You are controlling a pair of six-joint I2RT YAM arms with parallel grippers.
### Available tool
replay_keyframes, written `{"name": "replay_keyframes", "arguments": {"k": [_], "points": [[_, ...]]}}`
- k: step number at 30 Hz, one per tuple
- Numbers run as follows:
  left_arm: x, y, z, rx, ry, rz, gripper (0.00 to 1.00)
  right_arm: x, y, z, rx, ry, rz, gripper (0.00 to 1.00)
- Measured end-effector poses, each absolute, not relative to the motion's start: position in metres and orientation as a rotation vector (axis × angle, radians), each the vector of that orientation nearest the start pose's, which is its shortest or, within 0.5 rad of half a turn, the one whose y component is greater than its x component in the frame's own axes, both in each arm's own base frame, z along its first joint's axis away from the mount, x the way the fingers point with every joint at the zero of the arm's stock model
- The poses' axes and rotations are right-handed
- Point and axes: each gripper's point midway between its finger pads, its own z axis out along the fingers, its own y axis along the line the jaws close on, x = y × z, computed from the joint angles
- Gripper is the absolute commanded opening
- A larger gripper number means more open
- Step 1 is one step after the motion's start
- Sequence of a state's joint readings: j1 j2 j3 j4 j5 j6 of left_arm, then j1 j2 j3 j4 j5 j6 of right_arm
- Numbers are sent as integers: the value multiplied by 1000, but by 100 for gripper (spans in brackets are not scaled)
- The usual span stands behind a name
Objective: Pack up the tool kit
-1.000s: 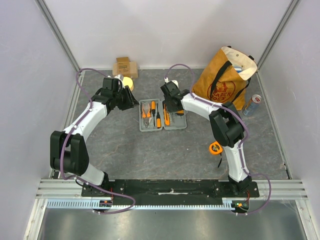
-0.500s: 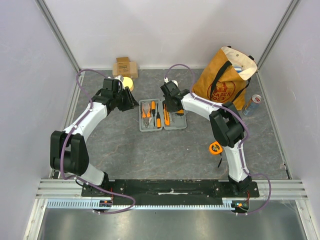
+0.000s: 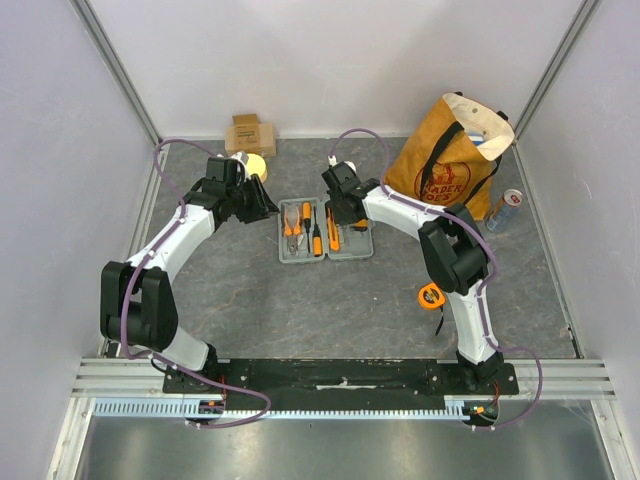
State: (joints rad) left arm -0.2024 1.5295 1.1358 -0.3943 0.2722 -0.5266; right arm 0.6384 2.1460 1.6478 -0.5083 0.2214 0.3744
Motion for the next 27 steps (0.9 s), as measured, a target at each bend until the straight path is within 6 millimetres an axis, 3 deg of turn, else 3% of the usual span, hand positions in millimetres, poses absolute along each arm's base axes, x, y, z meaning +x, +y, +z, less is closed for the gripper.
{"name": "replay_keyframes", "arguments": {"k": [27], "points": [[370,-148,138,-256,2445,-680,40,435,293,25,-174,2528,169,1]]}}
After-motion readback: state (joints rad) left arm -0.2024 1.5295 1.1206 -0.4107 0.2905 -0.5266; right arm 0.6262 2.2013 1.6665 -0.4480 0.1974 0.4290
